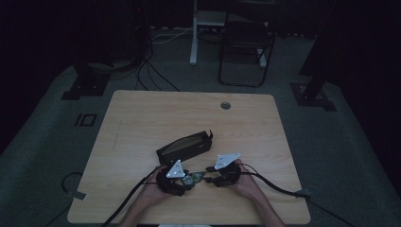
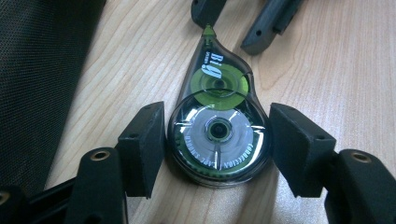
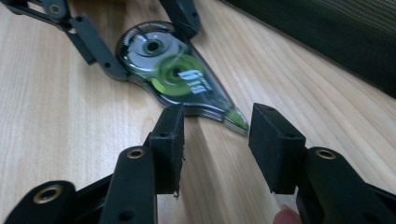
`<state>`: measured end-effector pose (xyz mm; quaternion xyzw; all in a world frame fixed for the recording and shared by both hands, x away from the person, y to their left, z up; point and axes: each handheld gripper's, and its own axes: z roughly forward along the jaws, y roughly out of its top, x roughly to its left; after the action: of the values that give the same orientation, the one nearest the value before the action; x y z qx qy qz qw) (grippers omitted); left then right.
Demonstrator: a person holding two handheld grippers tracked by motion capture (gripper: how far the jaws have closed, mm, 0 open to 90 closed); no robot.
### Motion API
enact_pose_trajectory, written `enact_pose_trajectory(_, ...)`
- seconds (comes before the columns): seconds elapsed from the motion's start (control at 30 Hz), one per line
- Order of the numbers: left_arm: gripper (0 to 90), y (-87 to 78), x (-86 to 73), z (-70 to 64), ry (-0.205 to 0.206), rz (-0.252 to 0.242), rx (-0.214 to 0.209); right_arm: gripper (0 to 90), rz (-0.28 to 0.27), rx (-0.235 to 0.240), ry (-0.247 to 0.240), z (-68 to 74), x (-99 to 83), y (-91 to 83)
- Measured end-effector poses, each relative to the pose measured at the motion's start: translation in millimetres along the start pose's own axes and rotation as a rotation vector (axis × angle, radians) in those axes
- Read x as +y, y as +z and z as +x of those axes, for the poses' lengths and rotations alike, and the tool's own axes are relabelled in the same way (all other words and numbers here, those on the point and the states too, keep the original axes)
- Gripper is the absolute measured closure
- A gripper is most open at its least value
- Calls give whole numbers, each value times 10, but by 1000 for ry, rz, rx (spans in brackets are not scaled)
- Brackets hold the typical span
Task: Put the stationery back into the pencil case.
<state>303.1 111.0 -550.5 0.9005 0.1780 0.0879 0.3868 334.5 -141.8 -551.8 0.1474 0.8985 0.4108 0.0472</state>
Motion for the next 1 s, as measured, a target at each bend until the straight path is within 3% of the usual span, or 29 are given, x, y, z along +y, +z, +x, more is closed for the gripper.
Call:
enact_pose_trajectory(0.37,410,-5,5,-20,7,8,-4,606,4,-13,-5,27,17,15)
enact_pose_trajectory(0.67,414,1,8,-31,4,3,-6,600,-1,-9,0,27,18,21)
enact_pose_trajectory(0.8,417,-8,6,-19,-13,1,-24,537,2,-19,11,3,11,-2)
enact_pose_trajectory(1.0,417,-66,26,-26,-22,-23,-36,521,-50,-52,68,-116,-64,-187)
